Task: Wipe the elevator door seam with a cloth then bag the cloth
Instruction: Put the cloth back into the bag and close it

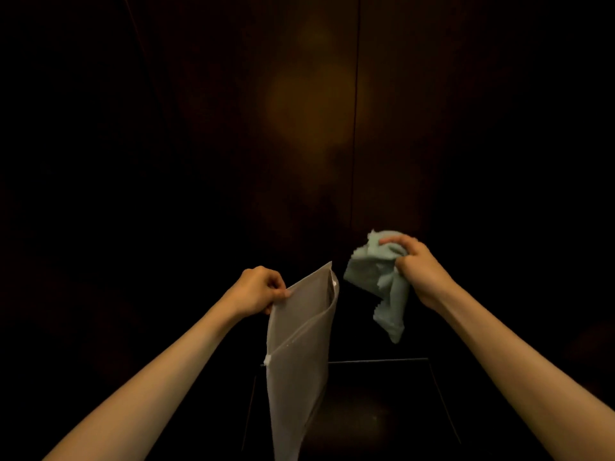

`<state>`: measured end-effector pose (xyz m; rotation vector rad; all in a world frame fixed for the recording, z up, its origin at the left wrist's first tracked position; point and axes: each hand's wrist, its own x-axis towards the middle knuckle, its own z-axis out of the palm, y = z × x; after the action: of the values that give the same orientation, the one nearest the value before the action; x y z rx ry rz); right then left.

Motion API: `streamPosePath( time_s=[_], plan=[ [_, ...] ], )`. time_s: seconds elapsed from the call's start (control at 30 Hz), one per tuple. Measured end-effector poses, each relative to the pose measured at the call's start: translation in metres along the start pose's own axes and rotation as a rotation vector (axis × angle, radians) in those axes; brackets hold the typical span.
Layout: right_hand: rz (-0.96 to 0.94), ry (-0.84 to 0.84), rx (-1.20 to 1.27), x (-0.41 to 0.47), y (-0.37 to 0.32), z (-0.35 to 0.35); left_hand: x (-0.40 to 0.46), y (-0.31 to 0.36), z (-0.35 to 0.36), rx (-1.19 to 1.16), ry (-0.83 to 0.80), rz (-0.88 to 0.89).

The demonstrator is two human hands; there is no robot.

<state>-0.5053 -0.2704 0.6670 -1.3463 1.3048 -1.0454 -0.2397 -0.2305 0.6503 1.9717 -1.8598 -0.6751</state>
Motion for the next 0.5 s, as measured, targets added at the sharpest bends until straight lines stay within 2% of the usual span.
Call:
streamPosePath(
  time_s=[0.1, 0.2, 0.33, 0.43, 0.5],
  plan=[
    [-0.121, 0.193, 0.059, 0.005, -0.005, 0.002, -0.002, 0.003, 0.005, -0.023, -0.029, -0.030],
    [-0.160, 0.358, 0.322, 0.004, -0.012, 0.012, -0.003, 0.006, 0.004, -0.049, -0.072, -0.057],
    [-0.088, 0.411, 0.639, 0.000, -0.026, 0.023, -0.002, 0.010, 0.000, -0.076, -0.104, -0.091],
    [-0.088, 0.382, 0.625, -0.003, -0.021, 0.039, -0.002, 0.014, -0.002, -0.116, -0.088, -0.110],
    [-0.152, 0.331, 0.517, -0.008, -0.011, 0.050, -0.002, 0.016, -0.003, -0.153, -0.080, -0.109]
  ],
)
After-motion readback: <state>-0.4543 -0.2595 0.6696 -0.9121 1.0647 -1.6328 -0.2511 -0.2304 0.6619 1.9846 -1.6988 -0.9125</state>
